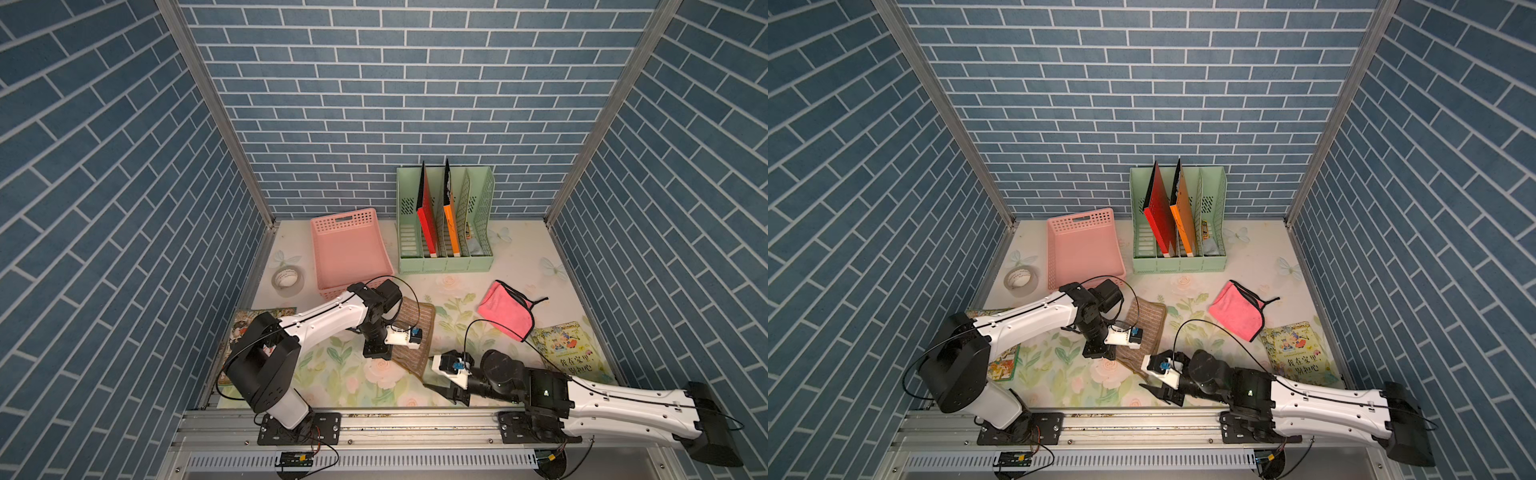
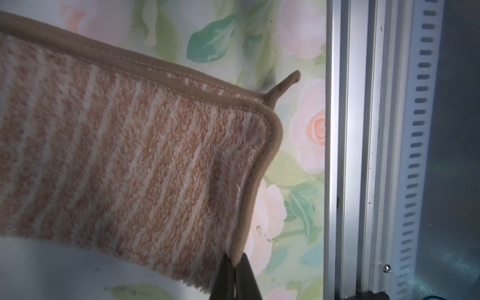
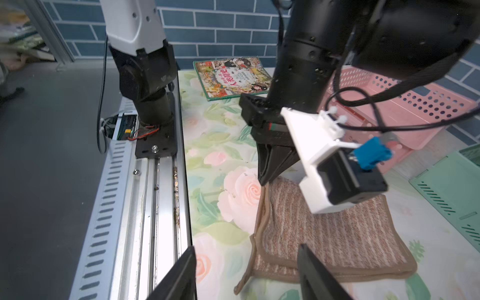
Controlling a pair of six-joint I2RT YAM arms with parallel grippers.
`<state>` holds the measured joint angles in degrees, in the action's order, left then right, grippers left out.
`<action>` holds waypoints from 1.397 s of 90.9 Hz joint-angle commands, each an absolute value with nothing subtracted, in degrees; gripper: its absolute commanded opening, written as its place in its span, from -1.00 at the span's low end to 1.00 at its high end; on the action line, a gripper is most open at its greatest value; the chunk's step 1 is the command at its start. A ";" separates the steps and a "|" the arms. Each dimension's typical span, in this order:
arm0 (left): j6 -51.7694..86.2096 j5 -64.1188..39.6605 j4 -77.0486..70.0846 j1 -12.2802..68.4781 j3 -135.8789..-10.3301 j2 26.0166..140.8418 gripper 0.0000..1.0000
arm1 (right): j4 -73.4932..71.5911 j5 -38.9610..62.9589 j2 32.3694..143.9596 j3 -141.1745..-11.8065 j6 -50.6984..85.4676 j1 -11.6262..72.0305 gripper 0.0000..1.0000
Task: Fold the square dishcloth
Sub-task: Fold the cleaning item at the center of the board.
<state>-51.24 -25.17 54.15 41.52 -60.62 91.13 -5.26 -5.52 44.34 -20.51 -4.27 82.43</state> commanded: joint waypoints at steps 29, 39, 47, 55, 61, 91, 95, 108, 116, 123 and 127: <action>-53.48 -29.70 61.26 39.73 -65.21 93.85 -1.00 | -15.27 -27.38 67.60 -23.52 -15.26 88.39 0.48; -53.52 -29.61 61.05 39.64 -65.37 93.86 -1.00 | -17.02 -26.81 72.72 -25.08 -16.21 87.82 0.51; -53.44 -29.69 61.18 39.69 -66.05 94.35 -1.00 | -18.43 -27.92 76.63 -26.03 -16.97 87.64 0.49; -53.44 -30.05 61.45 39.69 -66.80 94.65 -1.00 | -20.56 -28.50 79.08 -26.56 -17.35 86.62 0.39; -53.48 -30.29 61.75 39.64 -67.20 94.61 -1.00 | -20.91 -28.32 79.97 -27.29 -17.24 85.14 0.19; -54.36 -30.52 64.07 39.64 -67.12 93.25 -1.00 | -16.01 -22.59 77.63 -29.04 -15.74 80.06 -0.98; -54.32 -29.82 63.75 39.57 -67.19 92.79 -0.99 | -14.82 -20.32 76.49 -29.36 -14.44 78.89 -1.00; -53.01 -28.25 61.00 37.03 -69.53 90.37 -0.18 | -11.48 -7.96 70.68 -29.67 -8.40 72.97 -1.00; -51.96 -30.35 59.25 33.09 -72.86 88.75 0.31 | -10.09 0.37 68.44 -29.74 -5.99 68.21 -1.00; -51.77 -33.54 58.75 29.26 -75.51 88.55 0.53 | -8.46 5.68 68.54 -30.87 -4.30 64.46 -1.00; -51.57 -34.73 58.59 27.33 -76.65 89.12 0.58 | -7.33 8.78 69.52 -32.17 -3.62 62.36 -1.00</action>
